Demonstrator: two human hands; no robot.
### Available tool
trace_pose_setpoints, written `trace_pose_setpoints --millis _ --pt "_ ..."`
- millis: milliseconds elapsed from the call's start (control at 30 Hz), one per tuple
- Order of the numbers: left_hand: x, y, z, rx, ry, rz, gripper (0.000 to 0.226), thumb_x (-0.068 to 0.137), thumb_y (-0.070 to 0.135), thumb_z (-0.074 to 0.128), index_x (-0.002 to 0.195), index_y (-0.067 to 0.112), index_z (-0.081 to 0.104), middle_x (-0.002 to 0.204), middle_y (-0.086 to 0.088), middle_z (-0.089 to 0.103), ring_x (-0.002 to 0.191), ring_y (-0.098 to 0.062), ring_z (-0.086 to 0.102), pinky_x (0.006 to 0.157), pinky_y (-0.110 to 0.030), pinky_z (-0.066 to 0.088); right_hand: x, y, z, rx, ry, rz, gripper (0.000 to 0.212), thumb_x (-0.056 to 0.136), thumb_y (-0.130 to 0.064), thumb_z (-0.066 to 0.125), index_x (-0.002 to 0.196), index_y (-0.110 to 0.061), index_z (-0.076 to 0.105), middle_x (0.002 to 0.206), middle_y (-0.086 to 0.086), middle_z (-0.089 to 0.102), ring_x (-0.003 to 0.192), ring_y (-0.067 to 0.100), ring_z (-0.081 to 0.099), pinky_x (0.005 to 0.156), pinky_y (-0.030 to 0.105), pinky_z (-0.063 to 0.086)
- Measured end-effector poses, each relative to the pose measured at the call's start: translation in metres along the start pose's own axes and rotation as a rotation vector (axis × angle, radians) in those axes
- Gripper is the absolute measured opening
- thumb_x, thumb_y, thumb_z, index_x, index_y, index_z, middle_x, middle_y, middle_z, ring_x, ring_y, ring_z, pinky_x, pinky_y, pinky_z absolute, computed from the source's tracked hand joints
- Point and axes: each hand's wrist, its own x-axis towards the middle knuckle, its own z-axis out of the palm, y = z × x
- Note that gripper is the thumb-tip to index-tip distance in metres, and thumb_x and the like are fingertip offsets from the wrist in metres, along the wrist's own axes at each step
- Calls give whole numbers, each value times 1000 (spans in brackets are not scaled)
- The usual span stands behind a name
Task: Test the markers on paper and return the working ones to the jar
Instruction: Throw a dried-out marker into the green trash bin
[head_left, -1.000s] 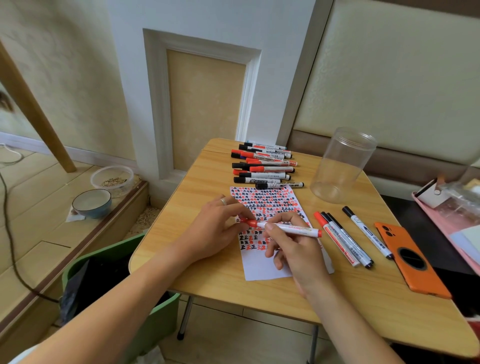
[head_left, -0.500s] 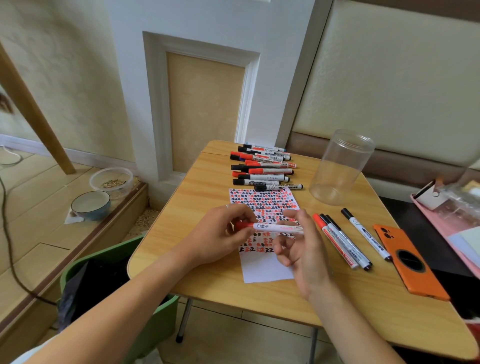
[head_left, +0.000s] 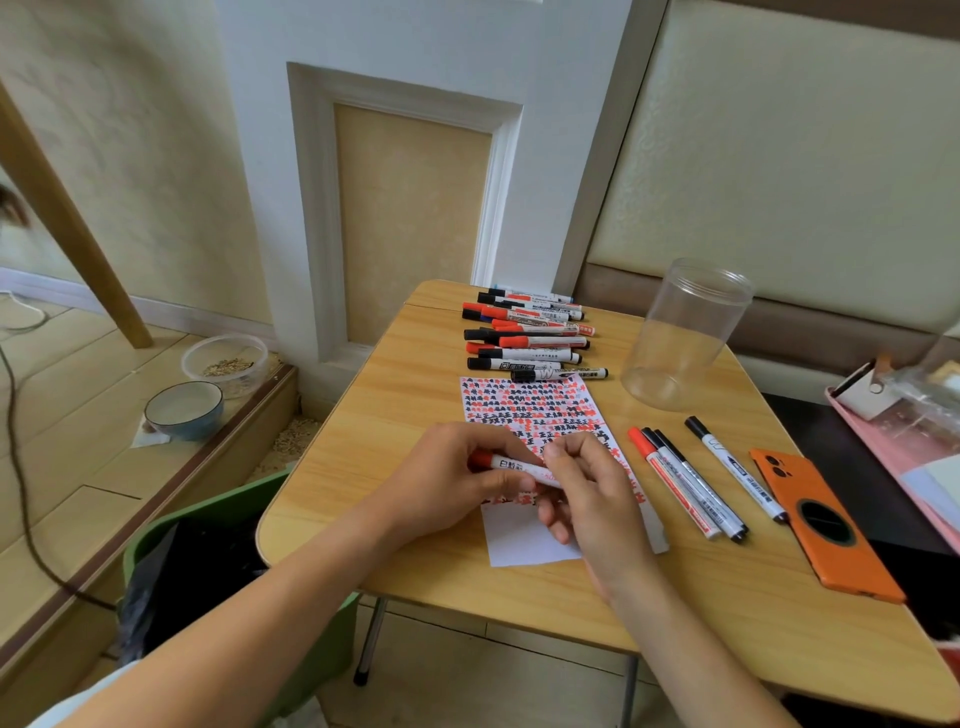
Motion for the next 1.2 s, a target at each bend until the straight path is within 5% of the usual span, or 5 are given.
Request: trace_pose_setpoints --millis 467,700,900,1067,1200 --pt "-4 2 3 -47 -8 5 6 90 14 77 93 11 73 82 5 72 74 -3 66 67 -19 49 -2 -1 2 -58 10 -50 17 103 -19 60 93 -6 55 65 10 55 50 18 50 38 23 34" --pt "-7 2 2 -44 18 -15 9 90 16 77 94 11 71 86 -5 73 81 -24 70 73 -39 58 -2 -3 2 -120 -19 -74 17 104 -20 58 94 -7 56 66 6 57 52 18 52 41 26 35" --pt "-13 4 -9 313 141 11 22 84 47 76 99 32 77 99 11 58 96 -9 52 80 -30 49 5 -16 0 -228 -160 9 21 105 -29 55 100 -9 58 75 6 66 57 17 58 47 25 41" --pt "-22 6 -33 673 231 0 51 74 75 50 101 42 77 92 15 56 88 -9 34 74 -33 28 27 -7 3 -572 -82 -207 15 104 -37 56 100 -24 63 96 -5 68 88 6 65 71 24 54" --pt "-38 2 -58 773 324 -55 39 84 66 51 101 41 75 89 19 62 89 -10 43 76 -35 32 47 11 5 -1022 -50 -382 34 103 -41 53 127 -20 63 124 -5 60 117 14 53 97 35 45"
